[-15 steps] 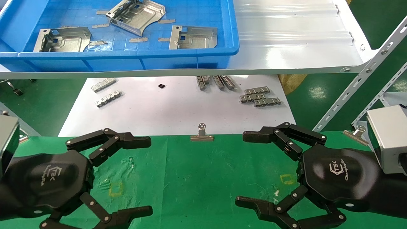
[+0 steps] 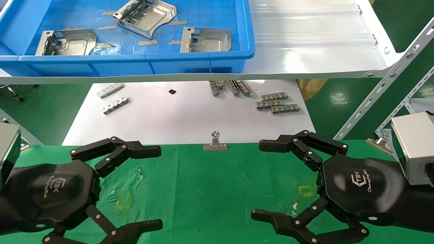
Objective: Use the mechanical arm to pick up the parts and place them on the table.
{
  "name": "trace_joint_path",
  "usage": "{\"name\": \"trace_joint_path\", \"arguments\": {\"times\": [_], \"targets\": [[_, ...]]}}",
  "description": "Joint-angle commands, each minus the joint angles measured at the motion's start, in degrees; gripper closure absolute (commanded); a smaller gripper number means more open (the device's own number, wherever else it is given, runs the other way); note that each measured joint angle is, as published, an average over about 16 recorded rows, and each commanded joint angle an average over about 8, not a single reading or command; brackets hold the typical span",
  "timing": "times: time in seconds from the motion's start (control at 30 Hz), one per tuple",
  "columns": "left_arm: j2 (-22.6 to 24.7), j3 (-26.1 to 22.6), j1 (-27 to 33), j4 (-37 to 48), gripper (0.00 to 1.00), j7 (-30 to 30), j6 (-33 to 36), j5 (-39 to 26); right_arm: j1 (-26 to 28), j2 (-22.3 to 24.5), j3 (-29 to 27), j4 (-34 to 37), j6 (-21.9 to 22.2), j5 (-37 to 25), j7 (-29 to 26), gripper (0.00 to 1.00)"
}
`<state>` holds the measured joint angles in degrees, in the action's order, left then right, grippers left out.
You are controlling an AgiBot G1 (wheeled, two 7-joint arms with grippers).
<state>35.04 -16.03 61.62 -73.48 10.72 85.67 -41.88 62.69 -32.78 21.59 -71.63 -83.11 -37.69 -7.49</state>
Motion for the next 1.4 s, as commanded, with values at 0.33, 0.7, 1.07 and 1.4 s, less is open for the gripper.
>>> {"name": "trace_joint_path", "arguments": {"times": [0.33,0.7,1.07,1.4], "targets": [[0.0,0.0,0.0,0.0,0.0,0.0,0.0,0.0,0.0,0.0,0.0,0.0,0.0,0.0,0.0,0.0],[0.0,0.0,0.0,0.0,0.0,0.0,0.0,0.0,0.0,0.0,0.0,0.0,0.0,0.0,0.0,0.1],[0.0,0.0,0.0,0.0,0.0,0.0,0.0,0.0,0.0,0.0,0.0,0.0,0.0,0.0,0.0,1.0],[0.0,0.0,0.0,0.0,0.0,0.0,0.0,0.0,0.0,0.0,0.0,0.0,0.0,0.0,0.0,1.0]]}}
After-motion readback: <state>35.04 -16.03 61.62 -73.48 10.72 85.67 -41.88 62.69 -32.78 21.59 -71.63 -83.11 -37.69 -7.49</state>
